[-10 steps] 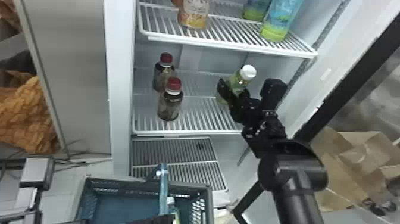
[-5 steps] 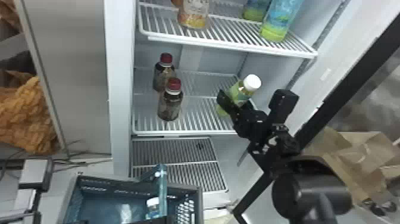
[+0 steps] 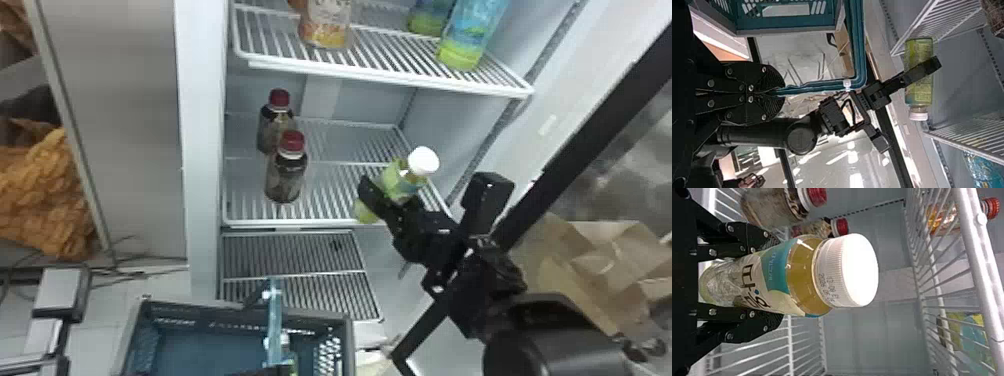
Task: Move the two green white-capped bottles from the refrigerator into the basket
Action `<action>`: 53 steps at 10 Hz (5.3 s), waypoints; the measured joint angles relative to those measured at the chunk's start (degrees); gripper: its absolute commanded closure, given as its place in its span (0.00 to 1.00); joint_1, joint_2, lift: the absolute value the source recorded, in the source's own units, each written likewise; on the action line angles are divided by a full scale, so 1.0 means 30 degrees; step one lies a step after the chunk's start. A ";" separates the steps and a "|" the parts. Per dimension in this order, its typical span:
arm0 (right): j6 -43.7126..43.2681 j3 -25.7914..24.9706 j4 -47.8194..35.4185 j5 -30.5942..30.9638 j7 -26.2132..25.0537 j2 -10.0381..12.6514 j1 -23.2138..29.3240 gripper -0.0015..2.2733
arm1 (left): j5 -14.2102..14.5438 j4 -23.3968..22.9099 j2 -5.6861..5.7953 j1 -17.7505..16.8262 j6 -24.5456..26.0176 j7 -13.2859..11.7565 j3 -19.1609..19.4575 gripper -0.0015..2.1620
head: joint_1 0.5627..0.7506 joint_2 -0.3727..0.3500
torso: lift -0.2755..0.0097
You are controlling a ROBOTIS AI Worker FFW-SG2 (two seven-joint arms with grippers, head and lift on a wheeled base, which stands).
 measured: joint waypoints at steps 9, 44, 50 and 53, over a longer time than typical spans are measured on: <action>0.7481 -0.0145 -0.7707 -0.2389 0.0244 0.0313 0.4403 0.36 | -0.0051 0.0000 0.0000 0.0075 0.0065 -0.0002 0.0034 0.54 | 0.70 0.03 | 0.04; 0.3076 -0.0920 -0.7978 -0.1779 0.1523 0.1046 0.5895 0.07 | -0.0071 -0.0046 0.0000 0.0184 0.0132 0.0028 0.0100 0.54 | 0.70 0.03 | 0.04; -0.5240 -0.0188 -0.5205 0.1088 0.0494 0.2145 0.6310 0.07 | -0.0011 -0.0086 -0.0003 0.0282 0.0130 -0.0001 0.0103 0.54 | 0.70 0.03 | 0.04; -0.6538 -0.0144 -0.4959 0.2038 -0.0300 0.2733 0.7127 0.07 | -0.0011 -0.0185 -0.0001 0.0363 0.0129 -0.0001 0.0156 0.54 | 0.70 0.03 | 0.04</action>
